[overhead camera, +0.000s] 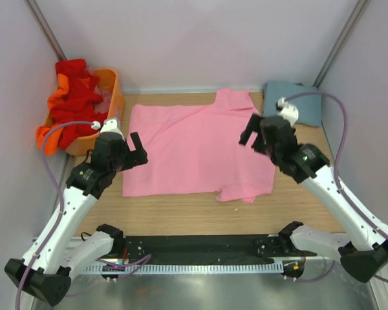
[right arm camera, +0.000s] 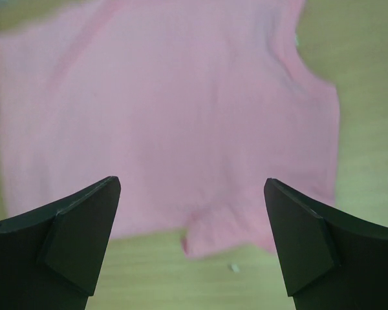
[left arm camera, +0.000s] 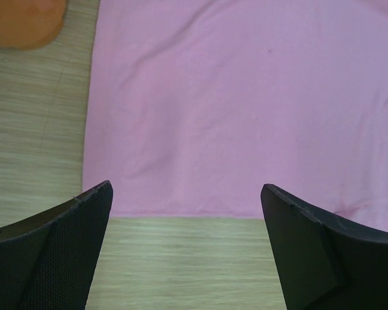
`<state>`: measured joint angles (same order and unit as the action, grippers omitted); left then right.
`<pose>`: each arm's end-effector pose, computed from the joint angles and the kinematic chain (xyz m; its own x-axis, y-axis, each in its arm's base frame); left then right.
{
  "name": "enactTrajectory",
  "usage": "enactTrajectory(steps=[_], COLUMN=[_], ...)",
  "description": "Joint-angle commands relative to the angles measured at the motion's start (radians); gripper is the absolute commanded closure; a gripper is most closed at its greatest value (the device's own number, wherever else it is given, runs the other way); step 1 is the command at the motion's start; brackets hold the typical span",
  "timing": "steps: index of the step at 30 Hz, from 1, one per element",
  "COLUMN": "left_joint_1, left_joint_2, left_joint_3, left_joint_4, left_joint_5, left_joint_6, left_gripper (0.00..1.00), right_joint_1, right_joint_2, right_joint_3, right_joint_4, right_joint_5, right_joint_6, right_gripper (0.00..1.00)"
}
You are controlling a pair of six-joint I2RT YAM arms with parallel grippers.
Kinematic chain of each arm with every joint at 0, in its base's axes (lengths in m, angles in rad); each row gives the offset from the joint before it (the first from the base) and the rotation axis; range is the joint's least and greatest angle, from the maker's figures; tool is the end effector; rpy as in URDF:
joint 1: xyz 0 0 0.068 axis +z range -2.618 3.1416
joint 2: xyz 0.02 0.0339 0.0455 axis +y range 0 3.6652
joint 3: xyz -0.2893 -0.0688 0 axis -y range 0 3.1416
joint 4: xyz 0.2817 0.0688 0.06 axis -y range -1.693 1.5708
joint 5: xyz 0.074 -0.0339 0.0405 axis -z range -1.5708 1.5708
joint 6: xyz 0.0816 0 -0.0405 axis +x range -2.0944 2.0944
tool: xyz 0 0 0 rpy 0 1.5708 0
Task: Fold and stack the t-shirts
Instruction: Flatten the tshirt out
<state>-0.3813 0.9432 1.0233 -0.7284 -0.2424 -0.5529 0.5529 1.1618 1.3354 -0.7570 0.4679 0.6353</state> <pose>0.2377 -0.0742 0.3375 -0.5734 -0.3194 -0.7545 -0.1380 0.9454 -0.2953 0.2700 0.1234 0.4058 -0.4654 0.3352 -0.8192 0.1588 0.9421 0.2953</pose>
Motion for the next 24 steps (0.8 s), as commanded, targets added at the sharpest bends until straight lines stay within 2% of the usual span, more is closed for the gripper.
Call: enactTrajectory(steps=[1,3,6,8,10,12,20,24], left_joint_1=[0.002,0.002,0.002,0.001,0.001,0.001,0.001,0.001], left_joint_2=[-0.105,-0.179,-0.242,-0.282,-0.299,-0.314,-0.294,-0.284], left_joint_3=[-0.067,-0.112,-0.164,-0.166,-0.17,-0.175,-0.172,-0.172], left_joint_4=[-0.071,-0.08,-0.083,-0.083,-0.069,-0.071,-0.074,-0.074], left_joint_5=[0.022,0.022,0.005,0.009,-0.003,-0.011,0.0,0.003], left_joint_6=[-0.005,-0.019,-0.036,-0.038,-0.038,-0.039,-0.032,-0.03], left_gripper=[0.03,0.03,0.03,0.03,0.03,0.03,0.04,0.04], right_joint_1=[0.039,0.061,0.077,0.079,0.079,0.079,0.081,0.081], right_joint_2=[-0.066,-0.195,-0.289,-0.326,-0.343,-0.352,-0.281,-0.248], right_joint_3=[-0.339,-0.494,-0.65,-0.702,-0.757,-0.794,-0.872,-0.874], right_joint_4=[-0.171,-0.179,-0.16,-0.151,-0.142,-0.125,0.024,0.057], right_joint_5=[-0.057,-0.103,-0.172,-0.195,-0.201,-0.206,-0.222,-0.181], right_joint_6=[0.256,0.346,0.405,0.434,0.451,0.455,0.442,0.426], right_gripper=[0.0,0.04,0.1,0.18,0.31,0.37,0.42,0.45])
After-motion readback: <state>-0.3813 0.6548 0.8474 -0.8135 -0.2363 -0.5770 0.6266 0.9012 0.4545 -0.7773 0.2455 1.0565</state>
